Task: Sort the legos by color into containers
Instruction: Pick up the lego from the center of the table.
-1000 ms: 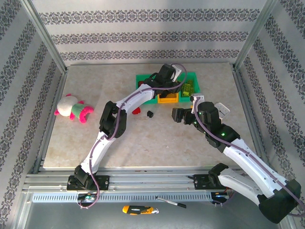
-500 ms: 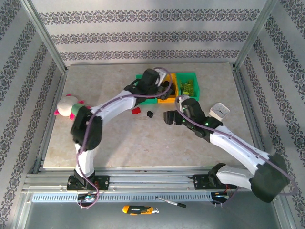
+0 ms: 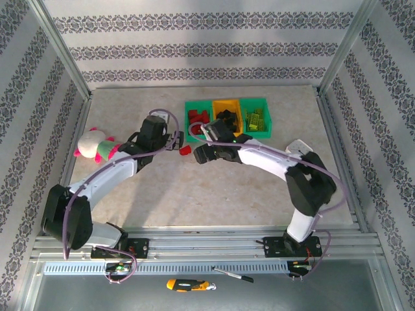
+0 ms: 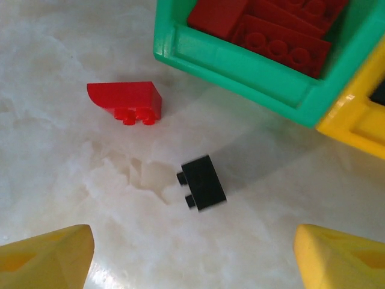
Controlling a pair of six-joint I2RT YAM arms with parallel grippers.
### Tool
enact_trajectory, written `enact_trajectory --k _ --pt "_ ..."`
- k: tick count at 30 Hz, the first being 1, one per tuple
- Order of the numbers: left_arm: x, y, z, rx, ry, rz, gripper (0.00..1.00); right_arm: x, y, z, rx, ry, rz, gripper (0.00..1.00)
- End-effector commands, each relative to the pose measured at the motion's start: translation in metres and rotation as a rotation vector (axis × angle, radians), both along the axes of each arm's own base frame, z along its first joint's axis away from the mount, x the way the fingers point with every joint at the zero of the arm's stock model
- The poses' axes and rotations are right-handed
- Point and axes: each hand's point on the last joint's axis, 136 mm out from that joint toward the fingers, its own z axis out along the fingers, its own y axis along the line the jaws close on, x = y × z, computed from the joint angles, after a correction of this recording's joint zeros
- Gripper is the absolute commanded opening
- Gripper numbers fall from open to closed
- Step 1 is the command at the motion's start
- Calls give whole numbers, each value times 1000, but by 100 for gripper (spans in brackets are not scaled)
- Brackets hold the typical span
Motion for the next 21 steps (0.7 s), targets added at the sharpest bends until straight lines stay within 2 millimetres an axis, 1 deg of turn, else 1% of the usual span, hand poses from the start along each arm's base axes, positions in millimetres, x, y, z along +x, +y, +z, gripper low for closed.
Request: enact_trajectory --k 1,3,5,7,10,12,13,15,19,21 --pt "-15 20 -3 -27 25 83 99 8 12 -14 -58 26 60 82" --pt "-19 27 -9 -30 33 99 99 14 15 -25 -77 43 57 75" --pt "-22 34 -15 -28 50 116 99 18 18 -35 -94 59 61 72" --pt "-24 37 -18 -23 56 123 99 21 20 -46 -118 75 64 69" --pt "-25 39 -18 -27 56 124 99 23 21 -56 -143 98 65 61" --pt "-24 39 -17 -29 54 121 99 23 22 -58 -152 98 62 55" --pt "-24 38 -17 -29 55 118 99 22 22 -57 -155 96 60 46" --pt "-23 37 -17 -35 54 114 99 23 20 -54 -156 87 52 35" --pt "-20 33 -18 -49 61 101 99 21 16 -43 -157 67 37 25" --pt "-19 30 -18 -57 65 91 99 21 15 -36 -146 56 28 24"
